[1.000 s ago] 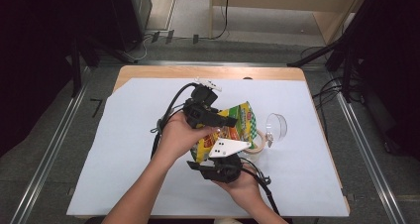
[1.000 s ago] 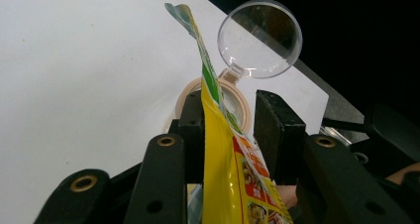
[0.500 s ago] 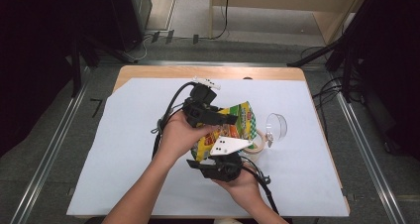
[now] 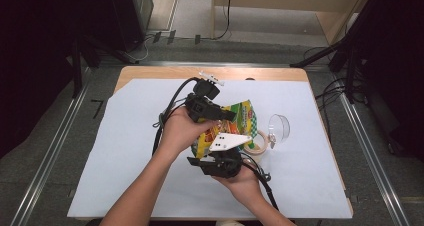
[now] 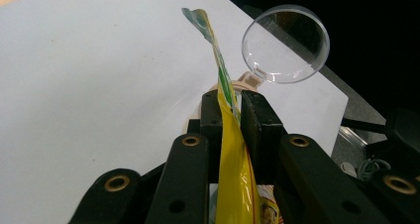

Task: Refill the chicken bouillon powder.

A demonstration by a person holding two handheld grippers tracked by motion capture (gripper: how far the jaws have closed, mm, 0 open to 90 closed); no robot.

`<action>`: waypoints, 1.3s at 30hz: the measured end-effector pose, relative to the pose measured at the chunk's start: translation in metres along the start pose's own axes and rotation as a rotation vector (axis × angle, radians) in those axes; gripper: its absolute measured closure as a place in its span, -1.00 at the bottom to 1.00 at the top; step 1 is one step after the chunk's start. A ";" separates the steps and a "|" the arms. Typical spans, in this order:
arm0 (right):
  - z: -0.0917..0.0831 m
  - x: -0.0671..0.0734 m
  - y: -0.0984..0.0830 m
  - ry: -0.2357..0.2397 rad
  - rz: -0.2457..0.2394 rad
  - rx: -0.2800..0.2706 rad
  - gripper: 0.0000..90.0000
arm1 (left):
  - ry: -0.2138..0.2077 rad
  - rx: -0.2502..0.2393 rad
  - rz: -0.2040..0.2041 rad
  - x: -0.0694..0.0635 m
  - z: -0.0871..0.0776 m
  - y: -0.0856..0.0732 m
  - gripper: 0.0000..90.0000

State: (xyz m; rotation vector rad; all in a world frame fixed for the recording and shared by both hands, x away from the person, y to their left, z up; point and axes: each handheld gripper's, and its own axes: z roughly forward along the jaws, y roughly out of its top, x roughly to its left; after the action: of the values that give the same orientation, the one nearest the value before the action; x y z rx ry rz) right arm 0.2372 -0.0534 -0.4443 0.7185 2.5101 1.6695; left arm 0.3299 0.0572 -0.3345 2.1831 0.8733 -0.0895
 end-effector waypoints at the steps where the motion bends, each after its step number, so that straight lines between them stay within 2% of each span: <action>1: 0.000 -0.001 0.000 0.002 0.001 -0.002 0.55 | 0.001 0.004 0.001 0.000 0.000 0.001 0.80; 12: -0.006 -0.004 0.000 0.006 0.027 -0.028 0.55 | 0.007 0.044 0.009 -0.011 0.005 0.012 0.83; 21: -0.008 -0.005 -0.001 0.001 0.033 -0.026 0.54 | 0.010 0.060 0.014 -0.016 0.006 0.015 0.83; 26: -0.007 -0.006 -0.002 0.014 0.050 -0.030 0.46 | 0.001 0.079 0.012 -0.015 0.007 0.016 0.84; 28: -0.006 -0.006 -0.003 0.018 0.064 -0.042 0.48 | 0.003 0.088 0.015 -0.016 0.008 0.017 0.85; 33: -0.008 -0.006 -0.005 -0.001 0.062 -0.044 0.55 | 0.001 0.090 0.016 -0.017 0.010 0.018 0.85; 39: -0.010 -0.005 0.000 0.010 0.067 -0.050 0.55 | 0.009 0.093 0.012 -0.014 0.009 0.022 0.85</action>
State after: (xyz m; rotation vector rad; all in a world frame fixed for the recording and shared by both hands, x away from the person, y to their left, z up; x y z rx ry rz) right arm 0.2389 -0.0639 -0.4415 0.7998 2.4678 1.7544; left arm 0.3340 0.0327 -0.3226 2.2764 0.8760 -0.1162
